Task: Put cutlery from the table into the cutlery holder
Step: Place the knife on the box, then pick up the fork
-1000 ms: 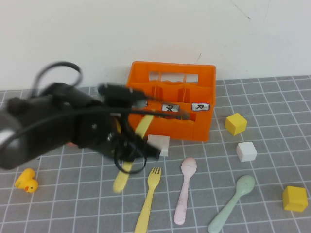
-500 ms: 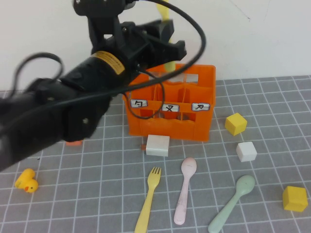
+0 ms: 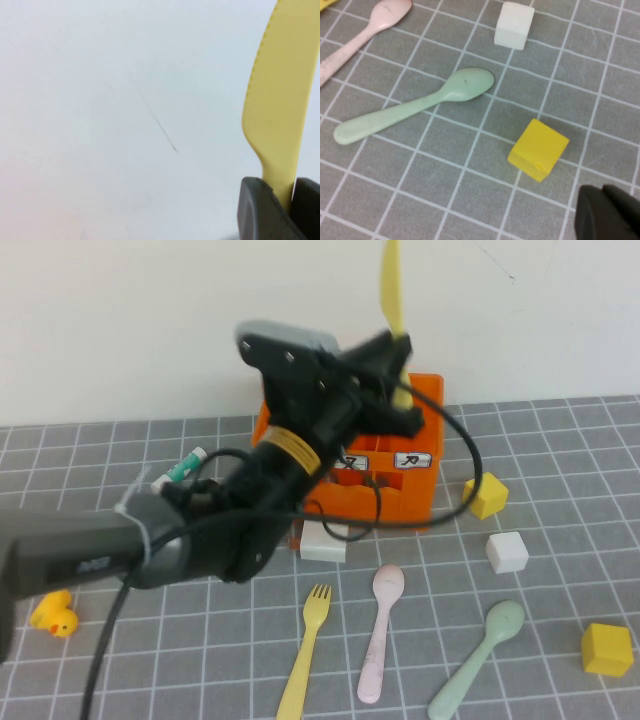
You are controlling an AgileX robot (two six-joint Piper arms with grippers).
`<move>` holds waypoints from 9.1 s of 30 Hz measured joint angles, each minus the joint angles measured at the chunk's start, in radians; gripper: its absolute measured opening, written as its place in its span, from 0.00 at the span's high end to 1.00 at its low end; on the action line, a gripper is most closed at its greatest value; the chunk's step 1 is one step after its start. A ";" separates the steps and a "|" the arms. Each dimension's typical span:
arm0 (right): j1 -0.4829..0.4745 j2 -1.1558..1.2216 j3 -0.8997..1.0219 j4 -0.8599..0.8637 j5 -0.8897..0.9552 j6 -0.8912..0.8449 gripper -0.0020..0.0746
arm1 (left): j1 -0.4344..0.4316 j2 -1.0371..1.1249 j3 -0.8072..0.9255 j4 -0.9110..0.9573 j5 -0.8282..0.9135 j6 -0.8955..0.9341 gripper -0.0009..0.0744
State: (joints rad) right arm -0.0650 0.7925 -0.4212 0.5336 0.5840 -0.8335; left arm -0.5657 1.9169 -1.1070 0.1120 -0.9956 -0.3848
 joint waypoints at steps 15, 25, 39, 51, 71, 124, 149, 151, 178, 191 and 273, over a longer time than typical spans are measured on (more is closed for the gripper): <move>0.000 0.000 0.000 0.000 0.002 0.000 0.98 | 0.000 0.087 0.000 0.053 -0.009 -0.040 0.78; 0.000 0.000 0.000 0.000 0.002 0.000 0.98 | 0.000 0.087 0.000 0.053 0.059 0.107 0.64; 0.000 0.000 0.000 0.124 0.061 -0.309 0.98 | 0.000 -0.338 0.000 -0.050 0.566 0.512 0.96; 0.000 -0.103 -0.177 0.186 0.114 -0.516 0.98 | 0.167 -0.917 0.233 -0.291 0.911 0.641 0.99; 0.000 -0.608 -0.050 0.040 0.153 -0.406 0.98 | 0.279 -1.901 0.892 -0.345 1.103 0.642 0.99; 0.000 -0.766 0.029 0.119 0.091 -0.390 0.98 | 0.279 -1.930 0.958 -0.345 1.056 0.638 0.99; 0.000 -0.766 0.030 0.119 -0.057 -0.411 0.98 | 0.279 -1.930 0.958 -0.345 1.056 0.638 0.99; 0.000 -0.766 0.030 0.119 -0.057 -0.411 0.98 | 0.279 -1.930 0.958 -0.345 1.056 0.638 0.99; 0.004 -0.560 0.002 0.090 -0.033 -0.311 0.98 | 0.279 -1.526 0.588 -0.537 1.304 0.557 0.99; 0.173 -0.577 0.119 -0.084 -0.047 -0.328 0.98 | 0.279 -0.954 0.351 -0.806 1.434 0.722 0.99; 0.179 -0.577 0.121 -0.162 -0.074 -0.181 0.98 | -0.112 -0.020 0.008 0.018 1.423 -0.095 0.67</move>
State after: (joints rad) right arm 0.1136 0.2151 -0.3006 0.3719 0.5101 -1.0147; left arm -0.6775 1.8968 -1.0990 0.1297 0.4274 -0.4793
